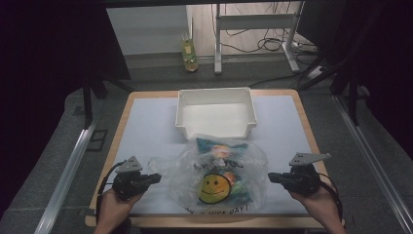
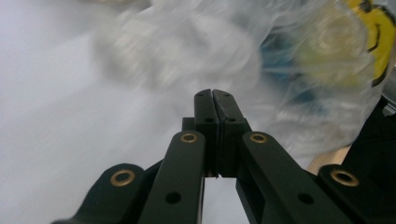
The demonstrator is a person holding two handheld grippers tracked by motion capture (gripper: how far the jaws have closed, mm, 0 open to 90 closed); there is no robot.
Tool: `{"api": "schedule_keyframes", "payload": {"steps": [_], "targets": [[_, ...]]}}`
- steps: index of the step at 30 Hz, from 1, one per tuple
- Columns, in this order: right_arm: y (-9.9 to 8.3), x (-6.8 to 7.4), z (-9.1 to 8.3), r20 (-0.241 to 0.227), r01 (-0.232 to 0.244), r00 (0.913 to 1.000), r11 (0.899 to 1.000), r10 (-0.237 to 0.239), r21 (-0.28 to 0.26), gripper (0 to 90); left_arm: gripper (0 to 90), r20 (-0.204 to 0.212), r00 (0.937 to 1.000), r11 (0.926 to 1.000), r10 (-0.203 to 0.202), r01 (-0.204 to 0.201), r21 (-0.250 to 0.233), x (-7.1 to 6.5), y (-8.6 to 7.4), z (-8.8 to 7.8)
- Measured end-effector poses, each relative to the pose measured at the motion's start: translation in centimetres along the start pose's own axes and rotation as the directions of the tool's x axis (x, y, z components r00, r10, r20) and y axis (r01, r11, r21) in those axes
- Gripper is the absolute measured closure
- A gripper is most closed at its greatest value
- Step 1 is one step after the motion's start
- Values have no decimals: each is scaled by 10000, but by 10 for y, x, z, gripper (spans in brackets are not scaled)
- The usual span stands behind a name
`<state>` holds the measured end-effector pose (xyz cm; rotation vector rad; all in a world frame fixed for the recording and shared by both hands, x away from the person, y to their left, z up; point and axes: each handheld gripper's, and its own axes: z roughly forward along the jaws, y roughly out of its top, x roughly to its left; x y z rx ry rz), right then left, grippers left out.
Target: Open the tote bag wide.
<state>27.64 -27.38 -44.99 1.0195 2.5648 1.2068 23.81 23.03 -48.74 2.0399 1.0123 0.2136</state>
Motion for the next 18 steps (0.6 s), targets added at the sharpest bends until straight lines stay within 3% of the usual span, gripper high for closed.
{"api": "schedule_keyframes", "payload": {"steps": [4,7,12,15,18], "targets": [[5,4,-6,-194,-88,9998,9997,84,-206,892,893,-182,9995,9996,-258,259,54,2,-9,-16],[11,10,-8,-383,-11,9993,9995,-2,-322,893,893,-189,9997,9998,-176,174,-106,-3,-8,-29],[25,22,-1,-759,225,9968,9990,-254,-385,892,893,263,9992,9984,288,-275,-502,-21,11,-41],[35,29,9,-952,421,9944,9984,-456,-386,892,893,754,9960,9967,485,-433,-693,-31,26,-40],[42,33,16,-1075,485,9928,9981,-523,-380,892,893,987,9926,9953,710,-640,-728,-39,37,-37]]}}
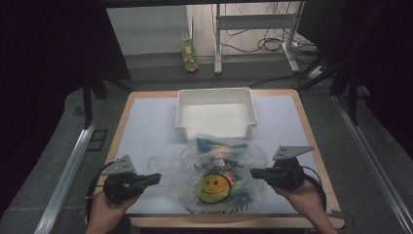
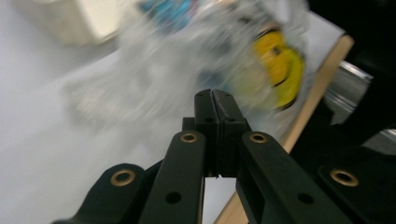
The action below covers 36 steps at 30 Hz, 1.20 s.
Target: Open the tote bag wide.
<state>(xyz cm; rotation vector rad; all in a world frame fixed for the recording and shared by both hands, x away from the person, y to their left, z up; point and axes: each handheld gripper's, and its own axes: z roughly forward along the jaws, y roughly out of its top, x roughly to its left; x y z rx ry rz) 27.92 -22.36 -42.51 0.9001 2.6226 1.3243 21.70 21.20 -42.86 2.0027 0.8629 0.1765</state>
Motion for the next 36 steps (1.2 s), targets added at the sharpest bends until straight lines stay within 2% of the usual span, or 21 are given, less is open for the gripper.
{"api": "schedule_keyframes", "payload": {"steps": [1,2,3,6,7,8,9,10,13,17,21,27,30,31,32,33,36], "targets": [[6,3,10,-87,90,9999,10000,-90,24,892,893,202,9996,9998,219,-219,-26,-5,11,6],[9,4,15,-156,112,9998,9999,-111,57,892,893,202,9996,9998,219,-219,-26,-5,11,6],[11,5,19,-191,182,9997,9998,-180,105,892,893,306,9984,9989,474,-472,-46,-9,22,14],[16,8,34,-215,267,9994,9994,-262,241,892,893,560,9960,9975,703,-697,-126,-12,39,29],[17,8,39,-150,320,9994,9989,-315,342,892,893,620,9950,9969,789,-782,-132,-12,44,36],[18,7,43,-47,342,9994,9985,-340,421,892,893,620,9950,9969,789,-782,-132,-12,44,36],[19,6,47,-8,304,9995,9983,-304,504,892,893,743,9925,9953,966,-964,-64,-14,53,52],[19,4,51,48,237,9997,9978,-240,612,892,893,778,9917,9947,1025,-1026,-34,-16,57,60],[21,-7,57,591,159,9980,9969,-205,769,892,893,859,9894,9928,1169,-1186,159,-19,64,84],[24,-23,57,1285,-63,9917,9981,-17,617,892,892,725,9889,9881,1299,-1352,730,-20,63,107],[30,-38,54,1965,-176,9804,9993,110,317,892,892,593,9911,9851,1192,-1255,1172,-19,58,117],[42,-55,54,2458,-274,9690,9996,240,105,892,892,597,9943,9813,881,-969,1660,-15,45,119],[46,-59,55,2632,-250,9645,9996,202,152,892,892,631,9949,9814,782,-879,1706,-13,41,119],[50,-63,57,2723,-280,9619,9995,229,149,892,892,708,9956,9824,606,-721,1721,-11,36,119],[50,-63,57,2723,-280,9619,9995,229,149,892,892,708,9956,9824,606,-721,1721,-11,36,119],[54,-66,59,2878,-235,9575,9996,176,173,892,892,832,9955,9833,460,-599,1721,-10,34,119],[59,-70,62,3001,-316,9536,9991,219,274,892,891,1021,9938,9823,448,-624,1764,-8,32,119]]}}
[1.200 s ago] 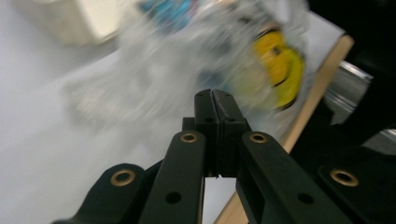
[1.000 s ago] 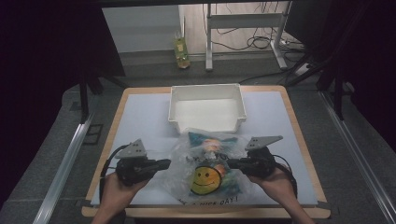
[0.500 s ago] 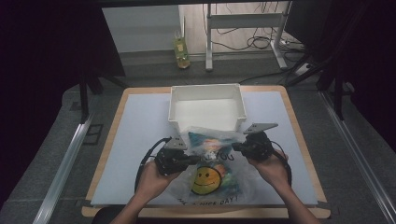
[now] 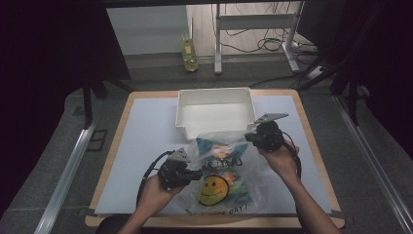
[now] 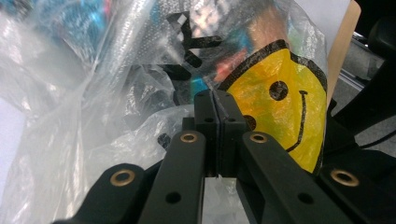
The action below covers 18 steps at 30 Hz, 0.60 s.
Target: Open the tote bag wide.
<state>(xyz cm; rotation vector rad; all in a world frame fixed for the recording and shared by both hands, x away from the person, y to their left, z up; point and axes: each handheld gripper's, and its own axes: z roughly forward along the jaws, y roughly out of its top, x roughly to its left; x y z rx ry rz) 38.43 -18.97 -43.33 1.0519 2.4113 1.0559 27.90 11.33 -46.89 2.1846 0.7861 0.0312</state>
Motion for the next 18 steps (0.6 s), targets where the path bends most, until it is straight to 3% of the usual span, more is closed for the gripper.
{"api": "schedule_keyframes", "payload": {"steps": [5,13,18], "targets": [[-1,-7,11,66,-76,10000,9980,72,628,892,890,177,9998,9999,-62,64,-120,-2,0,0],[-31,-7,2,-272,-335,9989,9908,373,1313,892,887,334,9994,9993,-98,110,-364,-3,-2,-5],[-46,-7,4,-715,-380,9963,9892,485,1413,892,880,44,10000,9975,-6,9,-712,-3,6,-19]]}}
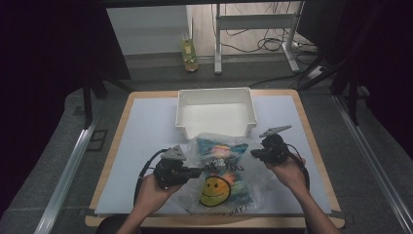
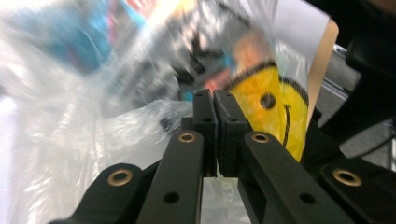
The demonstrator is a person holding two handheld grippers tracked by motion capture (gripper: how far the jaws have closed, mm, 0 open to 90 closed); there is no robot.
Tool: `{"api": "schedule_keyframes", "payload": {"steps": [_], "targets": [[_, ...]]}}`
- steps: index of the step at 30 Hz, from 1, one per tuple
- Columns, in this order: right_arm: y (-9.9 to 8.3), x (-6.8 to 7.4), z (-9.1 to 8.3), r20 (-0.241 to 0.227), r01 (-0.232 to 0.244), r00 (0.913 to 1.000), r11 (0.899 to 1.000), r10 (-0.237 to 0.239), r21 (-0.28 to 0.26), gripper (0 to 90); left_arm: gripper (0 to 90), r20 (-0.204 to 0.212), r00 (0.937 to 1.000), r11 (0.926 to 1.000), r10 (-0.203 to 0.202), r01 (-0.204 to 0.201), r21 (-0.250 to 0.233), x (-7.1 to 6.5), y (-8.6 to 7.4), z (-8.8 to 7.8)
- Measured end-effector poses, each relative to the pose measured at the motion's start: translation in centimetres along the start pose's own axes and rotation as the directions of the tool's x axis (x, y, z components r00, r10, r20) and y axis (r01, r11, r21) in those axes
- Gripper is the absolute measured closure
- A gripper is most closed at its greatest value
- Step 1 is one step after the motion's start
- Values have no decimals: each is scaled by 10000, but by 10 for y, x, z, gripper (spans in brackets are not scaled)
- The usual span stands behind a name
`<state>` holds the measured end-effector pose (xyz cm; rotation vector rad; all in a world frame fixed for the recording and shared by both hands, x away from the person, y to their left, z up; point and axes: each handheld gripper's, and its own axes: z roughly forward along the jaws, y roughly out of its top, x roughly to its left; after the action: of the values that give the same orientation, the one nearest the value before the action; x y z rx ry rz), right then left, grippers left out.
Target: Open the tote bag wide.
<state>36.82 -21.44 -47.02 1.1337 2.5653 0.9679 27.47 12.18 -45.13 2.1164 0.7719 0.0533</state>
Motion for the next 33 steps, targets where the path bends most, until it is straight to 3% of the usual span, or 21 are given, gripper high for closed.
{"api": "schedule_keyframes", "payload": {"steps": [3,4,6,10,11,12,16,19,21,23,26,33], "targets": [[-3,1,4,-95,20,10000,10000,-20,20,892,878,-690,9976,9999,-21,12,-129,7,16,-13],[-3,1,4,-95,20,10000,10000,-20,20,892,878,-690,9976,9999,-21,12,-129,7,16,-13],[-3,3,6,-191,64,9998,10000,-65,-51,892,880,-923,9953,9995,-285,298,136,19,23,-9],[-2,8,9,-395,199,9990,9998,-200,-41,892,882,-1124,9918,9967,-605,661,466,30,22,5],[-3,10,9,-415,223,9989,9998,-223,-19,892,883,-1601,9852,9961,-614,706,523,37,20,11],[-3,11,10,-475,251,9986,9997,-250,11,892,886,-1782,9816,9956,-689,791,509,41,20,12],[-5,15,11,-599,325,9977,9994,-320,69,892,887,-2036,9740,9928,-994,1109,459,56,20,17],[-6,16,12,-649,344,9973,9994,-339,65,892,887,-1880,9761,9922,-1090,1184,397,61,20,19],[-6,16,13,-676,316,9972,9995,-311,61,892,887,-1138,9866,9926,-1167,1196,193,60,18,23],[-8,15,14,-730,253,9970,9996,-247,81,892,887,-821,9911,9939,-1052,1075,237,54,15,28],[-12,15,15,-942,167,9954,9998,-158,90,892,887,-691,9940,9944,-850,890,570,45,7,36],[-18,21,17,-1208,386,9921,9987,-342,342,893,890,-513,9956,9893,-788,844,1189,44,-7,45]]}}
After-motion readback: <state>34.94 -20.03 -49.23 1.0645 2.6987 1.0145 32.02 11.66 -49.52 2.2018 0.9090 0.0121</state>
